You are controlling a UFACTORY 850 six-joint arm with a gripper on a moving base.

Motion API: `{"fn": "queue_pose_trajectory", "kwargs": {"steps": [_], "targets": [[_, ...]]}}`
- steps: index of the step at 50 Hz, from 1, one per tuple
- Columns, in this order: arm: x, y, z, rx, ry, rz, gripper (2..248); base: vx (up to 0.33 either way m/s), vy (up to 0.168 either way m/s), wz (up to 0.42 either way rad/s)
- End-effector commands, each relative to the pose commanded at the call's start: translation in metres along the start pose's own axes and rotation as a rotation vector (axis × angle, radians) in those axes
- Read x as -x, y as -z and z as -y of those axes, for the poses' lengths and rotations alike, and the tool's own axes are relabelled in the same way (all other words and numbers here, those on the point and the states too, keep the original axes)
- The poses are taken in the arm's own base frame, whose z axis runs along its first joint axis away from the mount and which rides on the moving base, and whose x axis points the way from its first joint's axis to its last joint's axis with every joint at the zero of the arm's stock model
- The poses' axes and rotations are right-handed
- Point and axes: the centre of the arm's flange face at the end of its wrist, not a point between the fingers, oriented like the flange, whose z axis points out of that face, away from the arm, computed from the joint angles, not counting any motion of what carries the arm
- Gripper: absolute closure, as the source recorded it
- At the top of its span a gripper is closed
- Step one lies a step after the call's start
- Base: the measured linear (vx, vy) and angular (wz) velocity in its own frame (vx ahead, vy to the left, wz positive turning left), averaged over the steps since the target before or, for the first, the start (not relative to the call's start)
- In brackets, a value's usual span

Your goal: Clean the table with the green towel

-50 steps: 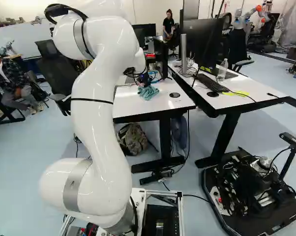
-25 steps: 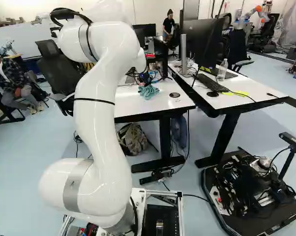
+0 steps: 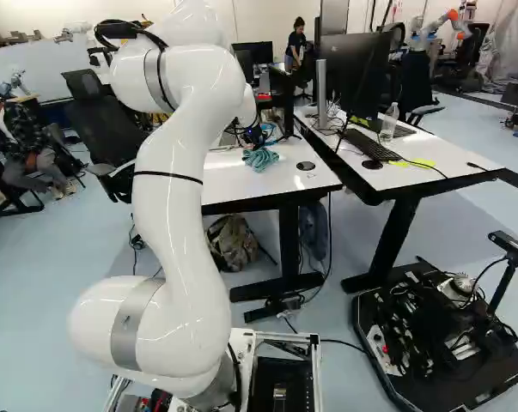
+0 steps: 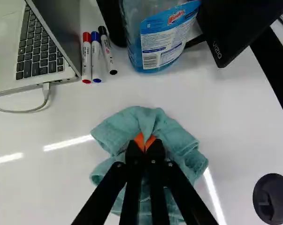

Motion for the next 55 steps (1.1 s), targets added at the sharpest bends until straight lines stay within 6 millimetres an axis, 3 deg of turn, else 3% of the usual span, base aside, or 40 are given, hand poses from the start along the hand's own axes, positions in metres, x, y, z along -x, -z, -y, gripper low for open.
{"fn": "queue_pose_trajectory", "kwargs": {"steps": [16, 55], "targets": [[0.006, 0.005, 0.0, 0.0, 0.0, 0.009, 228, 0.0, 0.0, 0.0], [0.058, 0.045, 0.003, -0.002, 0.003, 0.079, 228, 0.0, 0.0, 0.0]]}}
